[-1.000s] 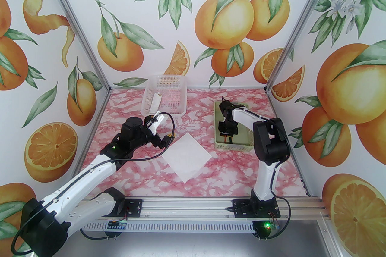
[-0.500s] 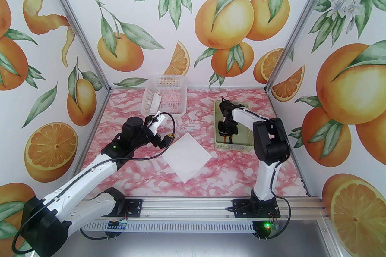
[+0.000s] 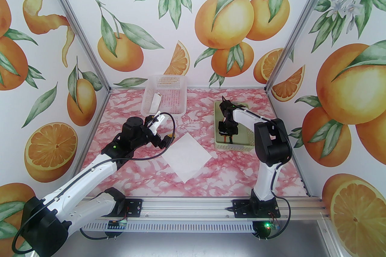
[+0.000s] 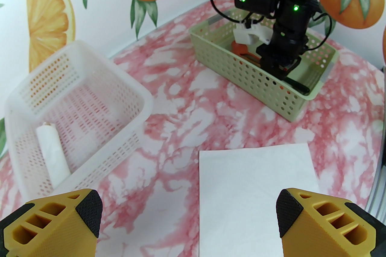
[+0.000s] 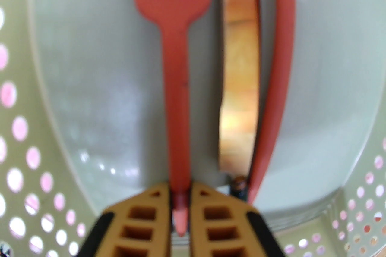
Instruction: Place the utensils on the paper napkin and roll it up
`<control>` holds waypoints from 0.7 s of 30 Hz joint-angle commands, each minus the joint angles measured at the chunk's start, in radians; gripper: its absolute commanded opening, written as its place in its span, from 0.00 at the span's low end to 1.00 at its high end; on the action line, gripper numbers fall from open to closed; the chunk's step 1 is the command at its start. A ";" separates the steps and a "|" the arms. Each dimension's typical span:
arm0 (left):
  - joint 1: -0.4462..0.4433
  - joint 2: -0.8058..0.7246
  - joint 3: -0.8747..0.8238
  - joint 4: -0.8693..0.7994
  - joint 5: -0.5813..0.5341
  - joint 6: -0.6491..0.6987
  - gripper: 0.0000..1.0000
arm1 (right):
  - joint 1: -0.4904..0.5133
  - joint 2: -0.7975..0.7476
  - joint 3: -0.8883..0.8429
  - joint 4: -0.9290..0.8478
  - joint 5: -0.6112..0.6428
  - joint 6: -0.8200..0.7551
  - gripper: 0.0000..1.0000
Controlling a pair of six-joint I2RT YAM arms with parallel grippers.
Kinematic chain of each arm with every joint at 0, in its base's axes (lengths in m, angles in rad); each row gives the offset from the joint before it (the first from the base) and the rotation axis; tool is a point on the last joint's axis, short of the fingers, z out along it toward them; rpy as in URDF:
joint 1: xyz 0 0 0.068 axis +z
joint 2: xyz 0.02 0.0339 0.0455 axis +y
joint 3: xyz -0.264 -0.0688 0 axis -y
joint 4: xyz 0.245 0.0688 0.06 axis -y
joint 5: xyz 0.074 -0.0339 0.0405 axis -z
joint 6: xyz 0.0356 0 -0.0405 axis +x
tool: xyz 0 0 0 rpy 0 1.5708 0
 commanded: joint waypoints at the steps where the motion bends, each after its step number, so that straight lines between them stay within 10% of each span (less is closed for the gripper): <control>1: -0.003 -0.002 0.026 0.017 0.014 0.010 1.00 | 0.003 -0.058 -0.002 0.015 0.034 -0.001 0.14; 21: -0.006 -0.004 0.026 0.018 0.027 0.008 1.00 | 0.008 -0.268 0.030 -0.052 0.046 0.012 0.14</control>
